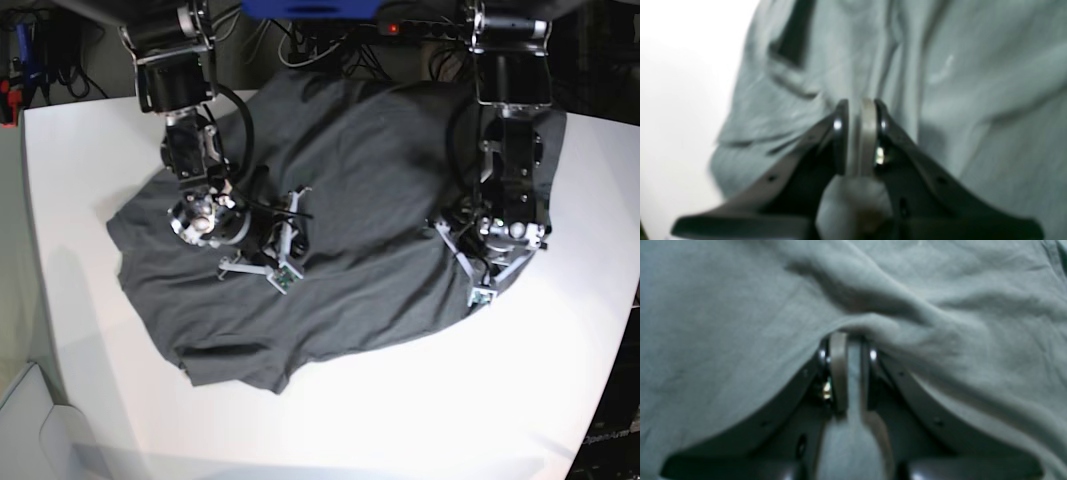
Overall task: Layout the t-shirt on the table in an organized manner, then fold the t-shirt properly
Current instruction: 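Move both grippers inward and regrasp the shirt fabric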
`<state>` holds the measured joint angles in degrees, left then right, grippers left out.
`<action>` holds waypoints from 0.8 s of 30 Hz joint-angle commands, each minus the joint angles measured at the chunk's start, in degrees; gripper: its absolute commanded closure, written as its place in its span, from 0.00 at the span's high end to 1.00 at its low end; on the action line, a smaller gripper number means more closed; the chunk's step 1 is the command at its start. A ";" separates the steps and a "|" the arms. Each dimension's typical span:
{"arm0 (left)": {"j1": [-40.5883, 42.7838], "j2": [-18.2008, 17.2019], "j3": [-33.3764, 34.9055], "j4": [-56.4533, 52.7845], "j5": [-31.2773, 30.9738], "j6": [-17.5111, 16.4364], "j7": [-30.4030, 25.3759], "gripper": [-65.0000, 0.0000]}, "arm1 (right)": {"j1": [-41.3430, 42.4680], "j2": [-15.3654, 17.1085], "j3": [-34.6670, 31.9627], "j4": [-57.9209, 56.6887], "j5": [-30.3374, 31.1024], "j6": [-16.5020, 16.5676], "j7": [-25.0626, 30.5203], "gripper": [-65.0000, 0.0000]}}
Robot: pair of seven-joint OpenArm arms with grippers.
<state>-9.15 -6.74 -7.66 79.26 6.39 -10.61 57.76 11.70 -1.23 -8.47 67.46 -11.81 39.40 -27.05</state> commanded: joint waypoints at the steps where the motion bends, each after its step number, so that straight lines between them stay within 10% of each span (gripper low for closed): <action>1: -1.80 -0.33 -0.30 -0.36 -0.11 -0.07 -1.01 0.10 | 0.03 0.22 -0.10 -0.87 -1.51 0.60 -2.80 0.10; 24: -9.27 -9.48 -0.56 -22.52 -0.11 0.02 -16.48 0.10 | -0.32 5.76 1.92 -3.15 -1.51 0.60 -2.53 0.10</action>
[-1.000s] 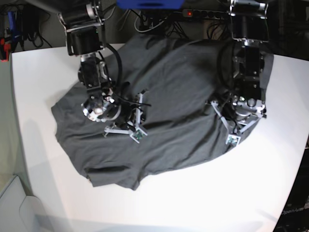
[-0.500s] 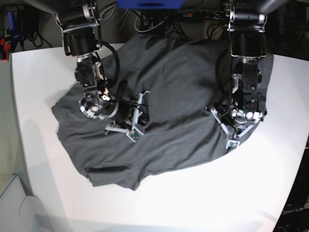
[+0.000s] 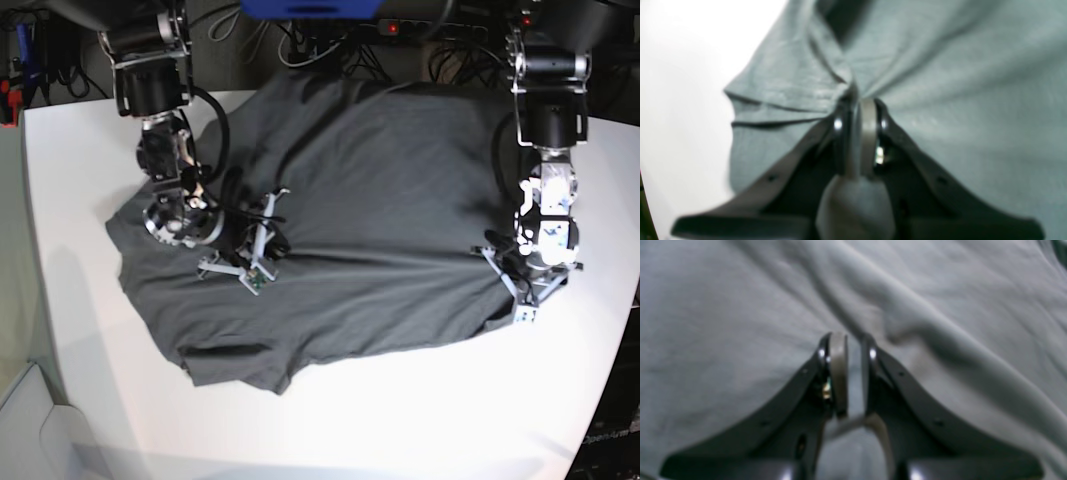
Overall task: Layout the t-shirt on the table in an organized manner, then fold the t-shirt properly
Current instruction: 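Move both grippers inward and regrasp the shirt fabric, then drag the shirt edge with the left gripper away from the right gripper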
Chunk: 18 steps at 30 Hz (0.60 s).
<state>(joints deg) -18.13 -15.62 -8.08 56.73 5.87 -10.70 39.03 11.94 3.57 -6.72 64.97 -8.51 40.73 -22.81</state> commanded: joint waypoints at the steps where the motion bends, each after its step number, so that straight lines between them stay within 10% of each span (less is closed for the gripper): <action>1: -1.52 -0.87 -0.14 -2.09 0.33 0.11 1.19 0.10 | -1.09 1.13 0.79 -0.66 -4.81 -0.73 -6.77 0.10; 18: -20.77 1.07 -9.99 -20.03 0.77 2.48 -14.89 0.10 | -7.42 5.17 1.58 -0.66 -4.72 -0.73 -5.98 0.10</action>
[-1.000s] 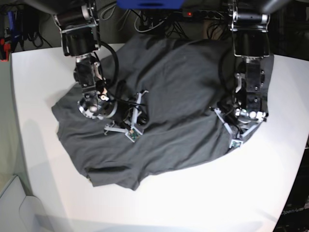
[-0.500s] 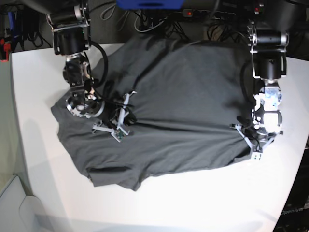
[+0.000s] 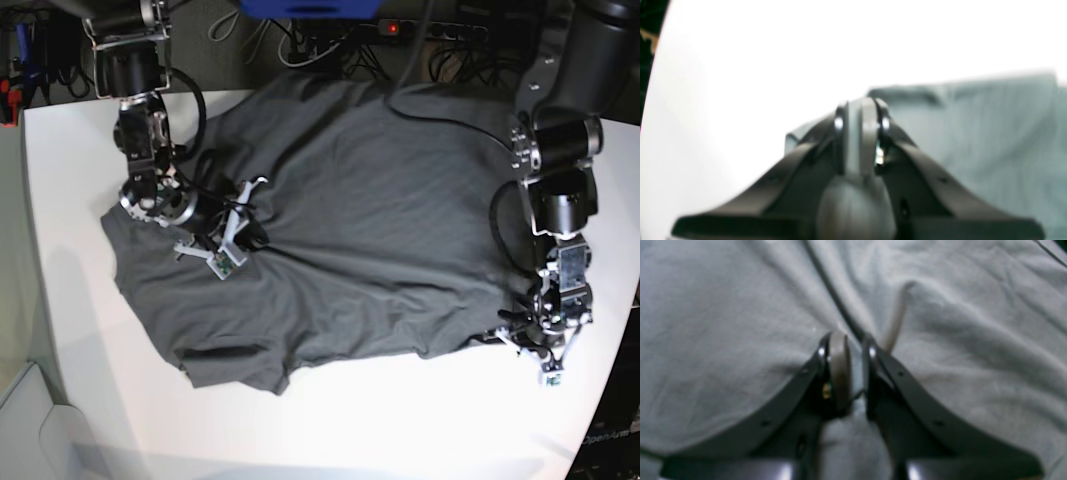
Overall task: Layout the t-shirt on the table in an organized manner, then fold the t-shirt properly
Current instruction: 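Drag the shirt edge with the left gripper away from the right gripper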
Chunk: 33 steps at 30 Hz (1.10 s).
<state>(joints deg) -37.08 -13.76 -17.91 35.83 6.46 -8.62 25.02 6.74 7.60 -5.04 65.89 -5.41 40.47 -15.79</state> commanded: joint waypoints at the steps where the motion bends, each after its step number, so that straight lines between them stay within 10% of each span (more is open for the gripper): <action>1: -2.17 -0.79 -0.86 0.25 -0.09 2.34 -2.55 0.10 | -2.92 1.24 -0.10 -1.58 -7.82 -0.47 -12.21 0.10; 4: -2.96 -0.88 -4.20 0.08 -0.35 7.79 -6.16 0.10 | -4.06 1.33 -0.10 -1.58 -7.91 -0.47 -11.24 0.10; 8: -2.88 -0.70 -10.44 7.02 -0.35 7.00 -1.94 0.10 | -4.50 1.33 -0.10 -1.49 -7.91 -0.47 -11.24 0.10; 17: 7.06 3.52 1.16 26.36 0.18 -10.85 21.45 0.10 | -4.24 1.06 -0.10 -1.49 -7.91 -0.47 -11.15 0.10; 33: 6.71 2.73 6.53 5.79 -0.26 -4.08 2.11 0.10 | -4.94 1.33 -0.10 -1.49 -7.91 -0.47 -11.15 0.10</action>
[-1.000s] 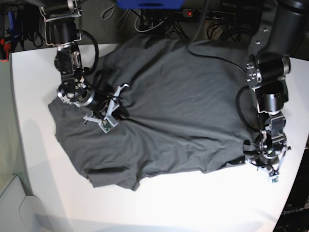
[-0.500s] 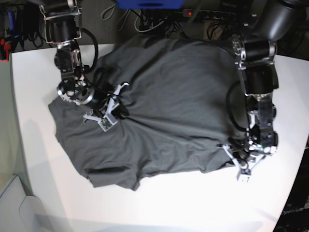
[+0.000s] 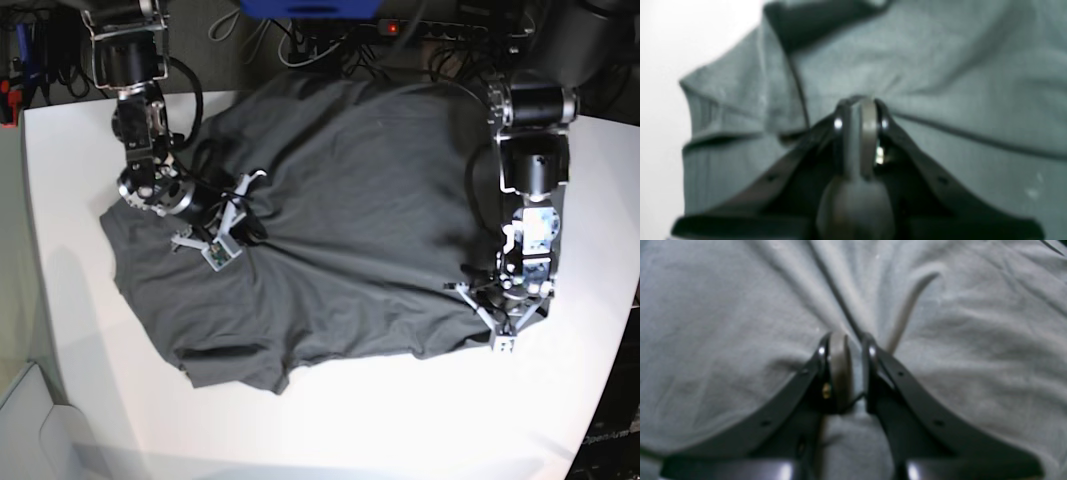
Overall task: Layout the t-shirt on the table in an organized manner, then fold the t-shirt properly
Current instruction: 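Drag the shirt edge with the left gripper away from the right gripper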
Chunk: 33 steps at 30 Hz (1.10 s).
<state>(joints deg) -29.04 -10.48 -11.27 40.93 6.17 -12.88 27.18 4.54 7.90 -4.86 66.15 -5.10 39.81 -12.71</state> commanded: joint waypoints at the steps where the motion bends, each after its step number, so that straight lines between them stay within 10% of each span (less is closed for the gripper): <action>1: -1.95 -0.82 -1.44 -1.15 0.02 0.18 -1.82 0.10 | -3.08 1.37 -0.28 -1.75 -8.22 0.19 -14.24 0.10; 11: -10.04 -3.54 -14.62 -17.59 0.11 0.27 -17.90 0.10 | -4.93 4.27 -0.19 -1.75 -8.22 0.19 -14.15 0.10; 20: -9.69 -3.81 -18.32 -9.06 -1.47 8.09 -29.25 0.10 | -5.72 5.24 -0.19 -1.40 -8.22 0.19 -14.24 0.10; 33: 11.50 -2.13 -7.15 34.19 -19.32 8.01 7.41 0.10 | -3.88 3.83 -0.28 -1.31 -8.22 0.19 -14.50 0.10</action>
<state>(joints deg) -16.69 -11.79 -18.13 74.28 -13.17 -5.10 35.68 2.48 11.14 -4.75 66.92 -2.48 41.28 -11.60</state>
